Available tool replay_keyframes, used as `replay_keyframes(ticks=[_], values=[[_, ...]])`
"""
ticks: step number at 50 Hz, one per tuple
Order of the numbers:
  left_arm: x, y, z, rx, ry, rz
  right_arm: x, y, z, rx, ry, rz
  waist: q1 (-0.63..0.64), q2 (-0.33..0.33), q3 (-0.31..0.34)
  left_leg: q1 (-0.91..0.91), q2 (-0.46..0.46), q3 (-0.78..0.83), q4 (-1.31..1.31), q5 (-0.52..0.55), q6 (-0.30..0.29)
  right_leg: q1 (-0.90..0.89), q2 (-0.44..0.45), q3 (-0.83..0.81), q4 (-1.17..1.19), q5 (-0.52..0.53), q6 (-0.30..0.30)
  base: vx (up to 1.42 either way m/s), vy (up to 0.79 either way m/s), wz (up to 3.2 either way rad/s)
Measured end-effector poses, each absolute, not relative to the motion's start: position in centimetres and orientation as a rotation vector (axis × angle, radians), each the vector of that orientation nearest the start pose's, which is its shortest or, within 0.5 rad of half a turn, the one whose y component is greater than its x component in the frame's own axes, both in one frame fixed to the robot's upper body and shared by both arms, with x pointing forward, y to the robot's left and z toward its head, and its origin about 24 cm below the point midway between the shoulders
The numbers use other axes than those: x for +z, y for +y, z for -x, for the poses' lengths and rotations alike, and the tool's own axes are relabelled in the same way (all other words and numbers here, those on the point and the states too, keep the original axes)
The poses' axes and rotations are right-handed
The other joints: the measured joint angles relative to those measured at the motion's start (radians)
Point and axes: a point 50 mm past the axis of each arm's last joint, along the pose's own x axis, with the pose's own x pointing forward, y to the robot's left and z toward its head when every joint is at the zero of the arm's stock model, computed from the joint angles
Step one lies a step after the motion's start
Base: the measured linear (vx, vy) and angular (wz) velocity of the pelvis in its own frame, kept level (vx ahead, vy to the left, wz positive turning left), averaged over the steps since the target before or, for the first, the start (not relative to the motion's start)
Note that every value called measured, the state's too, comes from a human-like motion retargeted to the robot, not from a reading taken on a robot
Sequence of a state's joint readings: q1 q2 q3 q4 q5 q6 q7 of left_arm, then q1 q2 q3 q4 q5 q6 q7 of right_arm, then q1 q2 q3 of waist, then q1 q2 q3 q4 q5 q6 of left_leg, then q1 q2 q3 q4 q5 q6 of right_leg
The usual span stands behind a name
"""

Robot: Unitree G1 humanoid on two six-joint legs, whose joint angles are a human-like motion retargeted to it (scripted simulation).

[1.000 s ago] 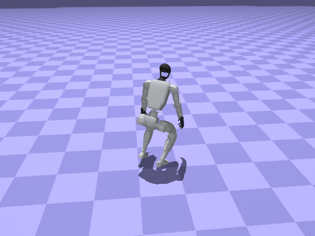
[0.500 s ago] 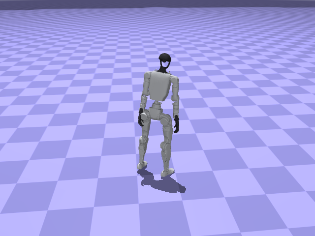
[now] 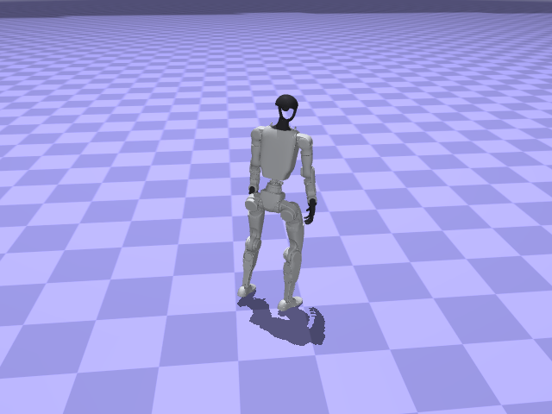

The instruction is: In place motions

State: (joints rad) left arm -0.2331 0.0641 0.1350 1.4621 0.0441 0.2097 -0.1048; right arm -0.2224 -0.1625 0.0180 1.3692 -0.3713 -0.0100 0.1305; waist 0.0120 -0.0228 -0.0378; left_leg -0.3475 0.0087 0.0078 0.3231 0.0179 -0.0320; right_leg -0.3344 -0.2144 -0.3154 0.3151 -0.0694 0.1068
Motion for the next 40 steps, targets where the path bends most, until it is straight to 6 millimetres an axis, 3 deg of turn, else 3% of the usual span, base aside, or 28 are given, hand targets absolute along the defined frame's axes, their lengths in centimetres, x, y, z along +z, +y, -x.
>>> replay_keyframes(ticks=[3,7,11,15,21,26,30,34,37,40], values=[[-15.5,17.7,-15.3,-0.028,1.293,-0.017,-13.4,-19.7,-19.3,0.289,0.998,0.531,0.009,-0.011,0.037,-0.111,0.011,0.005,0.219,-0.087,0.027,-0.085,-0.017,0.046,0.169,-0.083,0.022,-0.20,0.02,-0.11],[-13.7,19.3,-18.9,-0.083,1.214,-0.125,-11.3,-19.3,-23.0,0.371,0.871,0.673,-0.020,-0.001,0.062,-0.262,0.007,-0.023,0.511,-0.185,0.064,-0.209,-0.028,0.077,0.417,-0.190,0.029,-0.06,0.09,0.18],[-13.0,20.4,-20.1,-0.086,1.191,-0.197,-10.5,-19.4,-24.2,0.398,0.845,0.761,-0.012,-0.013,0.091,-0.338,-0.006,-0.017,0.684,-0.236,0.092,-0.291,-0.040,0.111,0.582,-0.260,0.038,-0.03,0.02,-0.07],[-13.6,21.0,-18.7,-0.065,1.254,-0.194,-11.2,-19.7,-23.2,0.369,0.896,0.730,-0.005,-0.017,0.103,-0.343,-0.009,-0.013,0.713,-0.246,0.111,-0.298,-0.038,0.125,0.615,-0.276,0.042,0.00,0.00,0.00],[-15.8,20.5,-12.7,-0.050,1.444,-0.099,-14.0,-19.8,-18.0,0.294,1.030,0.546,-0.009,-0.021,0.085,-0.220,-0.021,-0.027,0.450,-0.143,0.073,-0.173,-0.030,0.100,0.373,-0.160,0.040,0.06,0.00,0.09],[-17.4,18.5,-6.2,-0.052,1.609,-0.016,-16.3,-20.9,-11.3,0.173,1.196,0.409,-0.019,0.005,0.070,-0.013,0.017,-0.023,-0.007,0.039,-0.021,0.025,0.009,0.017,-0.027,0.055,0.021,-0.03,-0.07,0.36],[-18.0,17.4,-1.9,-0.001,1.667,-0.002,-17.2,-21.9,-5.7,0.114,1.329,0.497,-0.010,0.025,0.078,0.164,0.036,-0.010,-0.256,0.106,-0.083,0.192,0.049,-0.066,-0.259,0.129,-0.004,0.11,-0.09,-0.11],[-17.9,16.8,3.4,0.049,1.796,0.074,-17.1,-23.7,0.7,0.138,1.580,0.651,-0.046,0.030,-0.018,0.217,0.009,0.026,-0.350,0.115,-0.095,0.223,0.081,-0.104,-0.339,0.134,-0.001,0.38,0.03,-0.08],[-17.3,15.8,5.3,0.026,1.937,0.157,-16.4,-24.2,3.9,0.158,1.842,0.553,-0.031,0.029,-0.028,0.196,0.007,-0.027,-0.319,0.120,-0.082,0.196,0.066,-0.057,-0.300,0.130,-0.004,0.03,-0.03,-0.06],[-17.3,15.3,5.0,0.076,1.938,0.220,-16.5,-23.8,4.2,0.084,1.871,0.373,-0.014,0.022,0.025,0.245,0.013,0.013,-0.311,0.117,-0.068,0.241,0.067,-0.083,-0.294,0.130,-0.008,-0.02,-0.10,-0.17]])
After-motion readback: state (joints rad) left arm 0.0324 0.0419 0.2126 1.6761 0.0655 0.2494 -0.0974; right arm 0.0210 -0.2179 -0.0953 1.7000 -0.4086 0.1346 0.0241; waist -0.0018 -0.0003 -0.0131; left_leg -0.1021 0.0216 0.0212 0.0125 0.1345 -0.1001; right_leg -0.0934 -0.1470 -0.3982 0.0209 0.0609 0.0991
